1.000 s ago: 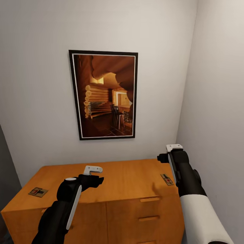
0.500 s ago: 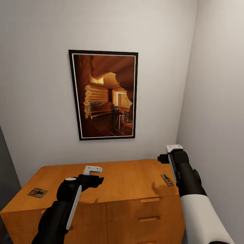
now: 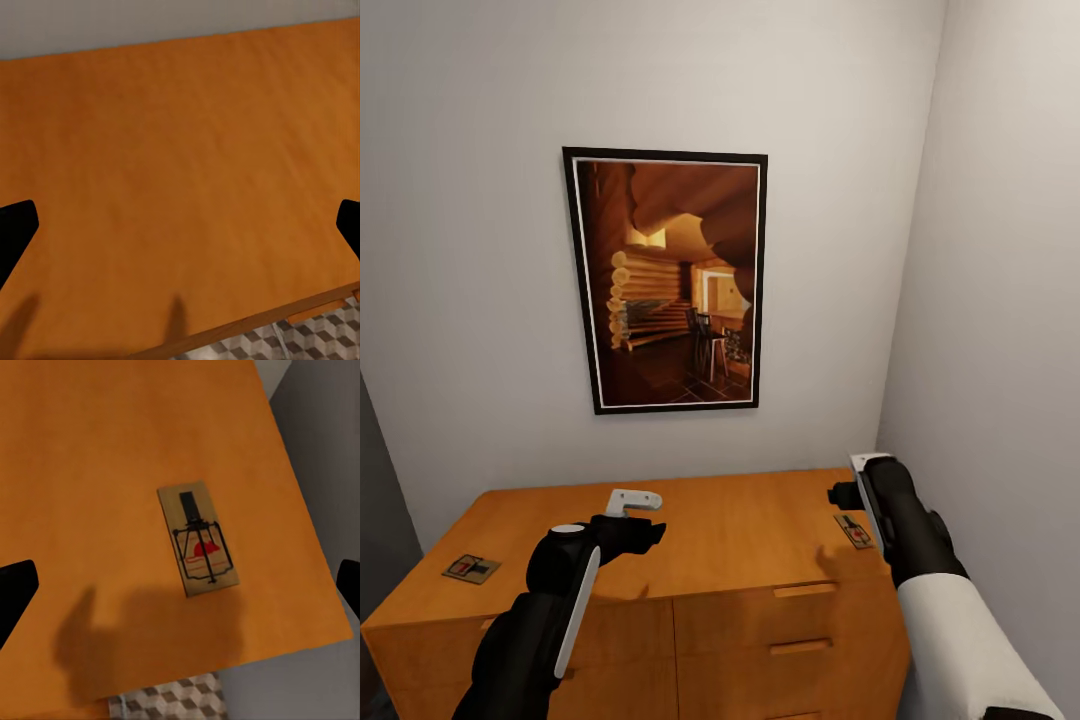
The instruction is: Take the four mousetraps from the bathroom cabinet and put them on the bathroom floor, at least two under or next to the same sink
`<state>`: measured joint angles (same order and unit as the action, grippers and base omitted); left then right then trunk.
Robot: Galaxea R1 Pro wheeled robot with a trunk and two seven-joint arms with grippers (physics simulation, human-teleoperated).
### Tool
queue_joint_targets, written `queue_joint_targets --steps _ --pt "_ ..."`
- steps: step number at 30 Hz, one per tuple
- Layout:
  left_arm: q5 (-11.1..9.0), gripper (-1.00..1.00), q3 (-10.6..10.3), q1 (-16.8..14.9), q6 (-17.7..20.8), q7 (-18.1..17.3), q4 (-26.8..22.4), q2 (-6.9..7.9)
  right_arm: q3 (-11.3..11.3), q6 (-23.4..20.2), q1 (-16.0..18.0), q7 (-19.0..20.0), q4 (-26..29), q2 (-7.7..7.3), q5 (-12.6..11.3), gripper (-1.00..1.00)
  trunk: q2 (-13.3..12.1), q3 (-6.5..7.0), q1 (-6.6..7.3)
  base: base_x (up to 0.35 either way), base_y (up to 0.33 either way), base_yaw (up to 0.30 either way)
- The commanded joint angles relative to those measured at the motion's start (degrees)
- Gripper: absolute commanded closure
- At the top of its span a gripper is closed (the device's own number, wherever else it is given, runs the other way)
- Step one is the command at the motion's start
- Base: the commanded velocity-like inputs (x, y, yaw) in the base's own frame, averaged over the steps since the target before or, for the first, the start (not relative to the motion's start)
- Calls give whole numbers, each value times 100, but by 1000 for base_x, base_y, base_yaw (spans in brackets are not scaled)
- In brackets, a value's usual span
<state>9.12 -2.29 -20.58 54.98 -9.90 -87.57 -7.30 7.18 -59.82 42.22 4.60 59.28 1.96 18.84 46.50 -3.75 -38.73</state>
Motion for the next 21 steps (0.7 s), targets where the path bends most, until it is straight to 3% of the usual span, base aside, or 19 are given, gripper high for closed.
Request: queue_joint_targets --steps 1,14,21 --pt "59 -100 2 -3 21 -53 -6 -1 18 -18 6 102 -11 -13 53 -100 8 -10 -2 0 0 0" --pt "55 -100 -7 -4 21 -55 -6 -7 11 -18 36 461 -24 -157 77 -100 8 -10 -2 0 0 0" --pt "55 -100 -8 -5 18 -56 -6 -8 -2 -18 40 499 232 -182 63 -100 8 -10 -2 0 0 0"
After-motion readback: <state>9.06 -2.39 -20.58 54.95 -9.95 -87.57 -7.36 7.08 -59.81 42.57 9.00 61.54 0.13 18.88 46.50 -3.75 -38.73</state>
